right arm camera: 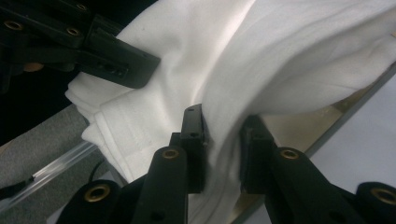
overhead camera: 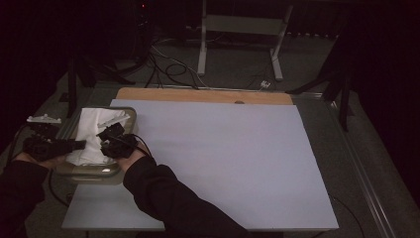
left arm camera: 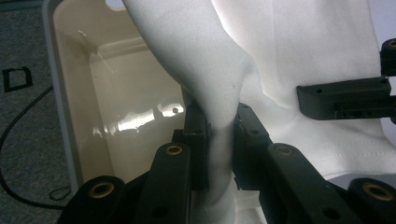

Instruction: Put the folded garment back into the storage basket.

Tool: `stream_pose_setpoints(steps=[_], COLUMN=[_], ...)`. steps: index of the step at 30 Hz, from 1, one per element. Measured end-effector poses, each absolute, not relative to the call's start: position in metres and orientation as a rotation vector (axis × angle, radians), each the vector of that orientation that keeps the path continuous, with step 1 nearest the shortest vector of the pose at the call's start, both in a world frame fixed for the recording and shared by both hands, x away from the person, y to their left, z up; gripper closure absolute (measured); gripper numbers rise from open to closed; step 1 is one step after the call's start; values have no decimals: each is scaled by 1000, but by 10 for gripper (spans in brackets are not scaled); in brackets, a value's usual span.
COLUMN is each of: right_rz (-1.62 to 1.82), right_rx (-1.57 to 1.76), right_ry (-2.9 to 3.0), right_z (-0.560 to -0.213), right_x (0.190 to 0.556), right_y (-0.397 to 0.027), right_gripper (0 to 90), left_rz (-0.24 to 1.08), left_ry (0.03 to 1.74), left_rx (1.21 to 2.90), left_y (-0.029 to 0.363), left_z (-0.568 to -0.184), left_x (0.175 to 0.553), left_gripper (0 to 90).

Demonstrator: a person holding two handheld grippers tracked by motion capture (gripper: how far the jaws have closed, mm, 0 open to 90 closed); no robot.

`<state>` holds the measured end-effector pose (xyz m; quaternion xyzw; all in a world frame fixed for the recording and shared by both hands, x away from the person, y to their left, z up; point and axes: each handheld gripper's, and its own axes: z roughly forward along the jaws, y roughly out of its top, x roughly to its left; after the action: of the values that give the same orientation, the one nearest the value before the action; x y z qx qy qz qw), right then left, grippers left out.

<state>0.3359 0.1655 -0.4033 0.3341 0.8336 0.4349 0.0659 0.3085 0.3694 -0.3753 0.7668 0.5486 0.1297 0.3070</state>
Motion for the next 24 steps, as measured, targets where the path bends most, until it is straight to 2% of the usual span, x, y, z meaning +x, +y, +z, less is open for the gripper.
stream_pose_setpoints(steps=[24], right_rz=[1268], right_rx=[1080], right_ry=[2460], right_z=[-416], right_x=[336], right_y=[182], right_gripper=[754], left_rz=[372], left_ry=[1484], left_rx=[2029], left_y=[376], left_z=[-389], left_x=[319], left_gripper=[763])
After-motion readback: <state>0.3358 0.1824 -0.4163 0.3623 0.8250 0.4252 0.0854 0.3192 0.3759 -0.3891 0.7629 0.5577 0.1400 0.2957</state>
